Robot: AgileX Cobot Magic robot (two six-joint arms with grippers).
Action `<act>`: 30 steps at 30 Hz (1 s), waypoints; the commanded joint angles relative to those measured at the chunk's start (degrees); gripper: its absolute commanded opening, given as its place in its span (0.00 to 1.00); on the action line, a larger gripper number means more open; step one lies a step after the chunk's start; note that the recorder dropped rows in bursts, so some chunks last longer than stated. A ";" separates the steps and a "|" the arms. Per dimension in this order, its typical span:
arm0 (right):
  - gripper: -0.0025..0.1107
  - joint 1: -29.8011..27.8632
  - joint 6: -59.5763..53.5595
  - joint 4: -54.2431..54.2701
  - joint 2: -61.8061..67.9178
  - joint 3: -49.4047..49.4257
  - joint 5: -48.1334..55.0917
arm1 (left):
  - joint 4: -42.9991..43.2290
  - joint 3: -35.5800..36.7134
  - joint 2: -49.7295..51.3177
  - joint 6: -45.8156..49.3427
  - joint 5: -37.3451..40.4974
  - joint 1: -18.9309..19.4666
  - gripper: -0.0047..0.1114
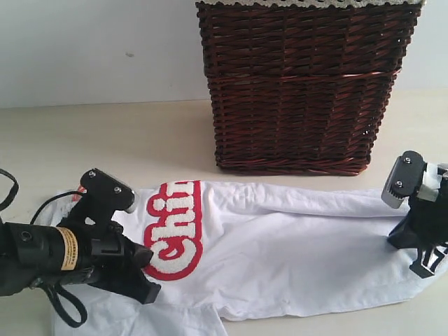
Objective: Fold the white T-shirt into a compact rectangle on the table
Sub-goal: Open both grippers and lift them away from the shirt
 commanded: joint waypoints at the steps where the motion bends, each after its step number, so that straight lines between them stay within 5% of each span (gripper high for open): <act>1: 0.05 0.04 -0.48 -0.70 1.37 0.07 0.10 | -16.38 -0.29 -3.00 11.57 -6.94 0.10 0.04; 6: 0.05 0.04 -0.23 -0.70 -0.71 0.07 1.04 | -38.91 -0.29 -7.65 30.76 -32.55 0.10 0.04; 9: 0.05 0.04 -0.23 -0.70 -4.10 0.07 2.11 | -48.09 -0.29 -9.41 35.12 -50.68 0.10 0.04; 11: 0.05 0.04 -0.23 -0.70 -7.02 0.07 2.11 | -49.51 -0.29 -11.25 34.39 -54.91 0.84 0.04; 15: 0.05 0.04 -0.09 -0.75 -12.06 0.07 2.33 | -45.62 -0.29 -14.47 35.57 -45.64 2.15 0.04; 20: 0.05 0.04 -0.09 -0.75 -17.60 0.07 3.74 | -23.35 -0.29 -17.59 39.87 -26.36 4.57 0.04; 30: 0.05 0.04 -0.09 -0.84 -30.60 0.07 17.17 | -13.13 -1.42 -30.64 40.79 -2.18 5.22 0.04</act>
